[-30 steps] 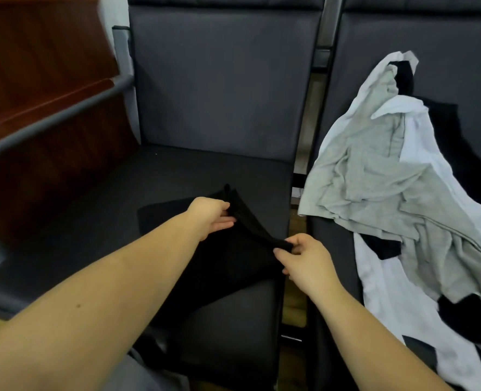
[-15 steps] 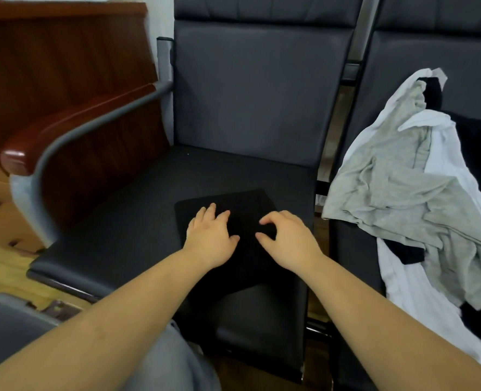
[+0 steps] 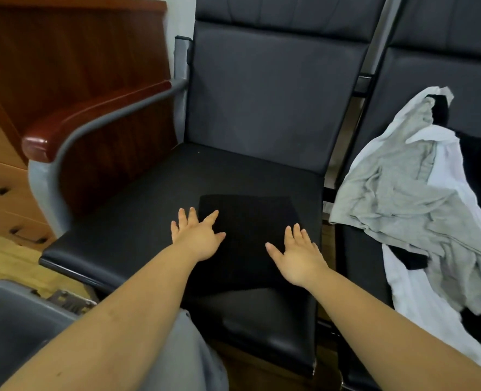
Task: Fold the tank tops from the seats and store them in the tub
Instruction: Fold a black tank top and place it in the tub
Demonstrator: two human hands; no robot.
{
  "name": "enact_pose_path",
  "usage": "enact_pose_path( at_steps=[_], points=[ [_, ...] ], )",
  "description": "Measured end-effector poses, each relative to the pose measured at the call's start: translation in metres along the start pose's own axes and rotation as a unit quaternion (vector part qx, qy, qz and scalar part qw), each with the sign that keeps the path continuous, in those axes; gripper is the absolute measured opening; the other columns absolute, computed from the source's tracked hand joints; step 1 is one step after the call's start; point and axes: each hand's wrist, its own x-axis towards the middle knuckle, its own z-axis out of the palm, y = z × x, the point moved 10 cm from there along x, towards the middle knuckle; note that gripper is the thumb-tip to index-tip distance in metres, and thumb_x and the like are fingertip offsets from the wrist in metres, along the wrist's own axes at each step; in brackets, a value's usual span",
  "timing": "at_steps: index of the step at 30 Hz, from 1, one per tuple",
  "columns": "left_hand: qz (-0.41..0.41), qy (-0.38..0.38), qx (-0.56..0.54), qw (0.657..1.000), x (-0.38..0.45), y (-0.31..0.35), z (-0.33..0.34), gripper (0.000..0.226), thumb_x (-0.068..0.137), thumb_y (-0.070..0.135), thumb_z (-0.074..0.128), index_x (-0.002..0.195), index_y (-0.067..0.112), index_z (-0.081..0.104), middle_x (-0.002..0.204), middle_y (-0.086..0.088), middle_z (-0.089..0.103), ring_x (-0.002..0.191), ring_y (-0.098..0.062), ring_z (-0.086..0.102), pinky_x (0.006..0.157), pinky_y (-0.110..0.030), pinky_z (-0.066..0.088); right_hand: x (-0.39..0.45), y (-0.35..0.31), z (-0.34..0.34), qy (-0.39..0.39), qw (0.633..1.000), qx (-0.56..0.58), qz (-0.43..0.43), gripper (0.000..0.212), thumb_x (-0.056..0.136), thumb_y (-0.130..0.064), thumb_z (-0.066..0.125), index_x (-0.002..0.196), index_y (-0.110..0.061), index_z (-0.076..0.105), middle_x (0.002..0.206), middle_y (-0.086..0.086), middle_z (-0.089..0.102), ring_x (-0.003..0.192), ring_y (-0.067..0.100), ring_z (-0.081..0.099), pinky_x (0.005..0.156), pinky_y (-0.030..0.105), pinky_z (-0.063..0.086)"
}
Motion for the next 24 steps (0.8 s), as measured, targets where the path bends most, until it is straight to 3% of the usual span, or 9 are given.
enact_pose_path(
  at_steps=[4,7,12,15,17,18,20,22,24],
  points=[
    [-0.032,0.067,-0.095,0.993,-0.004,-0.012,-0.016,0.070,0.092,0.051,0.056,0.150,0.026,0.027,0.150,-0.010,0.035,0.137,-0.031,0.033,0.110,-0.043,0.033,-0.007,0.010,-0.023,0.100,0.992,0.072,0.036,0.073,0.097,-0.055,0.039,0.152,-0.012,0.019,0.160,0.009,0.015,0.146,0.026,0.019,0.115,0.040,0.026],
    [-0.078,0.063,-0.135,0.986,-0.005,-0.024,-0.017,0.071,0.087,0.052,0.062,0.145,0.021,0.035,0.141,-0.007,0.047,0.127,-0.028,0.046,0.103,-0.042,0.041,0.000,0.039,-0.042,0.167,0.961,0.196,0.097,0.074,0.086,-0.045,0.065,0.145,-0.014,0.033,0.144,0.012,0.038,0.131,0.030,0.041,0.102,0.041,0.041],
    [-0.117,0.007,-0.155,0.981,-0.002,-0.028,-0.006,0.066,0.080,0.047,0.072,0.132,0.013,0.051,0.125,-0.007,0.058,0.116,-0.027,0.055,0.098,-0.039,0.044,0.018,0.059,-0.030,0.064,0.928,0.330,0.161,0.061,0.074,-0.024,0.083,0.120,0.003,0.054,0.118,0.015,0.061,0.109,0.033,0.060,0.095,0.040,0.049],
    [-0.096,0.000,-0.188,0.978,-0.001,-0.025,-0.003,0.055,0.082,0.043,0.072,0.122,0.008,0.057,0.112,-0.008,0.062,0.104,-0.025,0.059,0.088,-0.036,0.049,0.020,0.055,-0.023,0.020,0.914,0.382,0.133,0.064,0.068,-0.022,0.085,0.121,0.002,0.059,0.114,0.014,0.065,0.103,0.031,0.064,0.092,0.039,0.052],
    [-0.067,0.014,-0.201,0.977,-0.002,-0.022,-0.006,0.055,0.086,0.040,0.069,0.127,0.008,0.054,0.117,-0.008,0.060,0.106,-0.024,0.058,0.080,-0.031,0.047,0.020,0.055,-0.026,0.019,0.900,0.424,0.100,0.064,0.065,-0.023,0.086,0.120,-0.002,0.062,0.108,0.012,0.069,0.096,0.028,0.068,0.091,0.042,0.054],
    [-0.050,0.026,-0.207,0.977,-0.003,-0.019,-0.009,0.057,0.087,0.038,0.067,0.133,0.009,0.049,0.123,-0.008,0.057,0.110,-0.024,0.056,0.080,-0.030,0.045,0.019,0.055,-0.028,0.023,0.890,0.447,0.087,0.053,0.069,-0.020,0.084,0.115,-0.004,0.063,0.105,0.012,0.070,0.094,0.028,0.069,0.090,0.043,0.055],
    [-0.016,0.035,-0.259,0.965,-0.003,-0.016,-0.013,0.065,0.089,0.031,0.067,0.144,0.016,0.034,0.137,-0.009,0.050,0.119,-0.024,0.052,0.088,-0.031,0.045,0.018,0.058,-0.030,0.032,0.871,0.486,0.069,0.038,0.078,-0.008,0.077,0.112,-0.006,0.060,0.107,0.015,0.069,0.094,0.029,0.068,0.088,0.043,0.055],
    [0.032,0.005,-0.309,0.951,-0.005,-0.008,-0.012,0.081,0.091,0.023,0.065,0.153,0.031,0.014,0.151,-0.010,0.036,0.129,-0.026,0.047,0.102,-0.036,0.043,0.016,0.057,-0.033,0.036,0.868,0.494,0.041,0.052,0.082,-0.001,0.072,0.128,-0.015,0.051,0.118,0.016,0.064,0.101,0.029,0.065,0.091,0.043,0.053],
    [0.079,-0.044,-0.294,0.951,-0.009,0.001,-0.007,0.084,0.094,0.021,0.062,0.152,0.044,0.006,0.158,-0.006,0.024,0.132,-0.025,0.045,0.102,-0.037,0.045,0.014,0.050,-0.035,0.025,0.880,0.474,0.000,0.067,0.086,0.005,0.064,0.141,-0.025,0.043,0.131,0.012,0.058,0.115,0.026,0.060,0.098,0.039,0.049]
  ],
)
